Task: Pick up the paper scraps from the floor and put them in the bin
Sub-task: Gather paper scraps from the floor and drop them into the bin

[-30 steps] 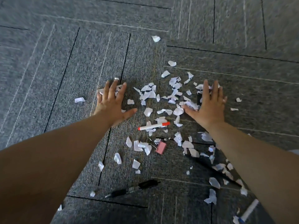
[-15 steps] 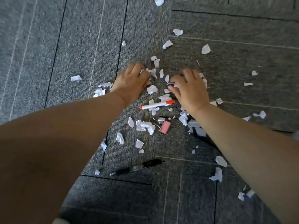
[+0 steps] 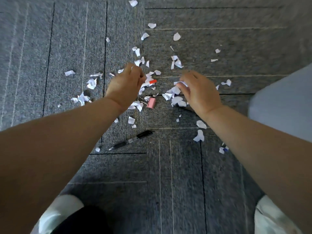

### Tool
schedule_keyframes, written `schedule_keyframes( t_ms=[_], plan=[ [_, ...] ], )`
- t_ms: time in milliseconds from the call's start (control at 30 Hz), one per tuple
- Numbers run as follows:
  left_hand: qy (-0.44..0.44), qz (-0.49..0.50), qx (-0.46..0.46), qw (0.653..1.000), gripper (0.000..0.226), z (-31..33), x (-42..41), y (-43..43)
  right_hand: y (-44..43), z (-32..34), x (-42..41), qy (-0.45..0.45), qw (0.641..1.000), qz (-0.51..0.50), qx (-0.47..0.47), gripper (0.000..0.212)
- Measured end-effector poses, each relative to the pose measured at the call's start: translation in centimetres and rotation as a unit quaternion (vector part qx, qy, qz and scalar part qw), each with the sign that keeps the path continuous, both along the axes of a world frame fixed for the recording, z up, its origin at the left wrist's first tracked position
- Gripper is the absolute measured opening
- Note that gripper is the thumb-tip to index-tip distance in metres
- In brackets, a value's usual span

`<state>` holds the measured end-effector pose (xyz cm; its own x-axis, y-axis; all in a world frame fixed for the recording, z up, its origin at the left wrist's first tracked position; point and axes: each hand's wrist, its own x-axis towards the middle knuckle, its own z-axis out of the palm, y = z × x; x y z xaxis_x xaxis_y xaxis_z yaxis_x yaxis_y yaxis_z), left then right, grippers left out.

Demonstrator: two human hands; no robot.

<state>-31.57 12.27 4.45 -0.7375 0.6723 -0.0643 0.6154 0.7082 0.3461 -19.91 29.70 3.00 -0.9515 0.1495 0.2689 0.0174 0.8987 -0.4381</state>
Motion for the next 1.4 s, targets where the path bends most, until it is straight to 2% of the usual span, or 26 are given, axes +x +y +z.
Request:
schedule_keyframes(
  t_ms=[100, 267, 433, 667, 733, 900, 1000, 1133, 1267, 1333, 1400],
  plan=[
    [0.025, -0.040, -0.019, 0.999, 0.033, 3.5, 3.1, 0.0, -1.0, 3.2, 3.5, 0.007, 1.000, -0.022, 0.016, 0.032],
    [0.038, -0.093, 0.029, 0.995, 0.034, 12.2, 9.2, 0.5, -1.8, 11.9, 10.5, 0.010, 0.996, -0.080, 0.034, 0.015],
    [0.041, -0.119, 0.063, 0.990, 0.026, 21.7, 15.6, 2.3, -1.3, 20.6, 17.2, 0.060, 0.987, -0.146, 0.019, 0.018],
    [0.006, -0.165, 0.076, 0.983, 0.022, 27.8, 21.3, 7.0, 2.6, 25.5, 23.9, 0.067, 0.979, -0.190, 0.029, 0.023],
    [0.005, -0.178, 0.065, 0.982, 0.020, 28.9, 22.3, 9.1, 4.3, 26.2, 25.1, 0.061, 0.975, -0.212, 0.035, 0.019],
    [0.007, -0.211, 0.085, 0.974, 0.018, 29.8, 23.0, 15.8, 8.7, 26.8, 25.6, 0.065, 0.964, -0.254, 0.033, 0.015],
    [0.014, -0.246, 0.076, 0.966, 0.021, 28.9, 23.5, 19.3, 11.1, 26.7, 25.4, 0.062, 0.961, -0.267, 0.028, 0.010],
    [0.023, -0.270, 0.065, 0.960, 0.024, 26.9, 23.3, 23.3, 14.9, 26.4, 25.0, 0.064, 0.954, -0.291, 0.011, 0.015],
    [-0.020, -0.293, 0.071, 0.953, 0.026, 24.5, 22.6, 26.4, 17.5, 24.7, 24.6, 0.031, 0.948, -0.315, -0.013, 0.019],
    [-0.004, -0.343, -0.033, 0.939, 0.040, 22.9, 22.1, 27.6, 18.4, 23.4, 24.4, -0.049, 0.944, -0.327, -0.020, 0.022],
    [0.009, -0.379, -0.172, 0.909, 0.056, 21.3, 21.2, 28.3, 19.3, 22.2, 24.3, -0.158, 0.936, -0.315, -0.022, 0.041]
  ],
)
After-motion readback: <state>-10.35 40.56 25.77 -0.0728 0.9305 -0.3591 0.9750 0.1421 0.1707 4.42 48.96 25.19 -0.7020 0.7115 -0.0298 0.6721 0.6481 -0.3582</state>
